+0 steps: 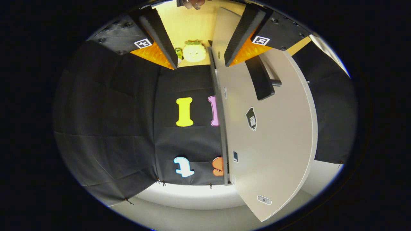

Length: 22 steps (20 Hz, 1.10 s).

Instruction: Open the shoe cabinet door, grab the shoes and put them into the shoe cabinet, then close the shoe cabinet door.

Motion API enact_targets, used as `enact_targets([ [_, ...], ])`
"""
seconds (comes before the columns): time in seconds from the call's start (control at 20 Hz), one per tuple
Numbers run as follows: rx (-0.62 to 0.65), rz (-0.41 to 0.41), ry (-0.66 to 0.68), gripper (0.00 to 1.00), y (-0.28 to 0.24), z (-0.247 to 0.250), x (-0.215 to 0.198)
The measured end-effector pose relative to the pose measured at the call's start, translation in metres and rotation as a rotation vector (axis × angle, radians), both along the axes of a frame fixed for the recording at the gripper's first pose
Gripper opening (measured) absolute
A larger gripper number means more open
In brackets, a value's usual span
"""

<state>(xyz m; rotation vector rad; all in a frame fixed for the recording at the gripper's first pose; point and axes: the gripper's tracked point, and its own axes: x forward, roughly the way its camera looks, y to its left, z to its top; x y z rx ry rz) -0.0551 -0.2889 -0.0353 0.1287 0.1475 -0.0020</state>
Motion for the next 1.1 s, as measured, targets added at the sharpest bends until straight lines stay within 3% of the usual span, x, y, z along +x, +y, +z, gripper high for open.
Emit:
enact_targets([
  [0.45, 0.028, -0.01, -0.025, 0.97, 0.09, 0.0, 0.012],
  [1.1, 0.007, 0.047, -0.048, 0.97, 0.198, -0.003, 0.073],
])
